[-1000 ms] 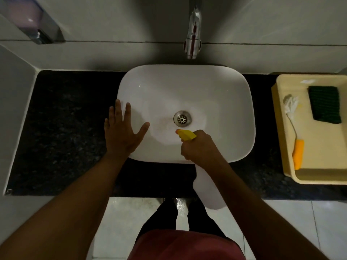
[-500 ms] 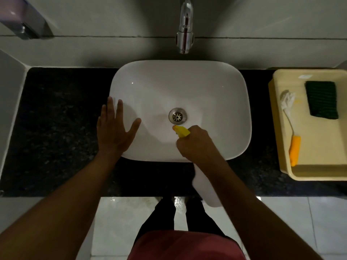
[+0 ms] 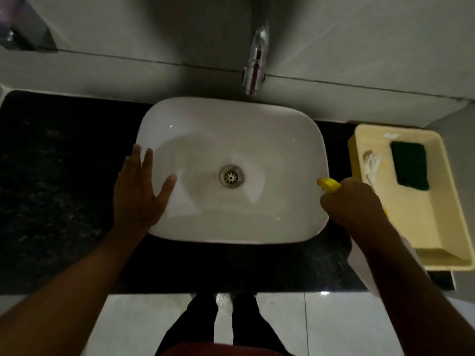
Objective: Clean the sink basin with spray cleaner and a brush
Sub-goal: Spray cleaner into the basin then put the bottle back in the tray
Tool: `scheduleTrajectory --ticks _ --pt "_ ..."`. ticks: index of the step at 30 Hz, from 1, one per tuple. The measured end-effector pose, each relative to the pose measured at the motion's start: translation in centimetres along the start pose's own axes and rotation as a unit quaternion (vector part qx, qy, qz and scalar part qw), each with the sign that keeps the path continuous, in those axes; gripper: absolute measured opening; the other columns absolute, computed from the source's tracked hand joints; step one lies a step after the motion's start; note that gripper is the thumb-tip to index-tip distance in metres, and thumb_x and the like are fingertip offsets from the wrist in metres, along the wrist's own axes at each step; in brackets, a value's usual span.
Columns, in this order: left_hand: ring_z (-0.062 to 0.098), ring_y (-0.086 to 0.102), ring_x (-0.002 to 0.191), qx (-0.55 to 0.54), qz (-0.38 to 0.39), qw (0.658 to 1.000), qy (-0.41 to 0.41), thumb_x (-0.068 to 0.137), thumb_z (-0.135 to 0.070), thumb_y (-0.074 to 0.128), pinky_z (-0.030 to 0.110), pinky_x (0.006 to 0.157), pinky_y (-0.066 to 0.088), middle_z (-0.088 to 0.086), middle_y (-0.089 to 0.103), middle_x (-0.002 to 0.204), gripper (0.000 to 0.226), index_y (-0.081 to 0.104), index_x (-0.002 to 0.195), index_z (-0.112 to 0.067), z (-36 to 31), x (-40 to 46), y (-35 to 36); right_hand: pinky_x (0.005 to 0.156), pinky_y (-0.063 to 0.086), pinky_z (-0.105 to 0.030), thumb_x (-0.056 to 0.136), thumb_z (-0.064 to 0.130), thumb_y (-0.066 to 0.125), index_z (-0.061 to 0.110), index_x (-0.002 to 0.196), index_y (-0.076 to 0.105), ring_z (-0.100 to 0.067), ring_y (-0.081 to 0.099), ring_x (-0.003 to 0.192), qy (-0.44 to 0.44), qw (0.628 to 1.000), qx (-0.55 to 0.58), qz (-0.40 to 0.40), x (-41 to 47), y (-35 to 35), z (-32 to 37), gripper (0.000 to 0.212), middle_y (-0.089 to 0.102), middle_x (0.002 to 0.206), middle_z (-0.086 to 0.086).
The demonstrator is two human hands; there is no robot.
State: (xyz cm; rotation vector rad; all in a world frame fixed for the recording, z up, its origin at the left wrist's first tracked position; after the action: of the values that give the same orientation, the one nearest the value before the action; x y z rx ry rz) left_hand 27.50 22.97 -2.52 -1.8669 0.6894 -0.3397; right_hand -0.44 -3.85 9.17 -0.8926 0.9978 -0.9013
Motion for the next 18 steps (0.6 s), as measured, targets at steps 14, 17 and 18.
scheduleTrajectory --ticks 14,17,18 --pt "0.028 0.016 0.156 -0.043 0.016 0.999 -0.027 0.087 -0.083 0.01 0.052 0.125 0.018 0.002 0.007 0.172 0.097 -0.003 0.163 -0.023 -0.7 -0.6 -1.6 0.056 0.059 -0.026 0.073 0.002 0.067 0.031 0.098 0.074 -0.017 0.072 0.063 -0.105 0.943 0.166 0.269 -3.0 4.2 15.1 0.039 0.073 0.073 -0.003" --pt "0.027 0.014 0.157 -0.048 0.021 0.998 -0.022 0.088 -0.079 0.013 0.052 0.125 0.018 0.002 0.005 0.172 0.096 -0.004 0.163 -0.021 -0.8 -0.6 -1.6 0.055 0.06 -0.036 0.086 0.005 0.061 0.022 0.073 0.077 -0.027 0.068 0.049 -0.073 0.93 0.113 0.343 -4.4 5.1 12.7 0.027 0.07 0.058 -0.004" --pt "0.027 0.014 0.157 -0.053 0.017 0.998 -0.02 0.089 -0.078 0.014 0.051 0.125 0.019 0.003 0.005 0.172 0.095 -0.003 0.163 -0.021 -0.8 -0.6 -1.6 0.064 0.062 -0.042 0.085 0.003 0.061 0.016 0.086 0.078 -0.033 0.072 0.059 -0.063 0.933 0.091 0.342 -4.4 5.2 11.7 0.021 0.074 0.067 -0.011"
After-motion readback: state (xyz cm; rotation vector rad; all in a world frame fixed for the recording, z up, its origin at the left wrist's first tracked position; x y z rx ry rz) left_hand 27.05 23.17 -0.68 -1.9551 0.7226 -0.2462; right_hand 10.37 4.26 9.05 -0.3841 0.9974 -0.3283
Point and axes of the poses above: each hand's wrist, its own x-axis towards the middle knuckle, its own y-axis out of the palm, z = x × y, the point moved 1 cm from there along x, towards the middle knuckle
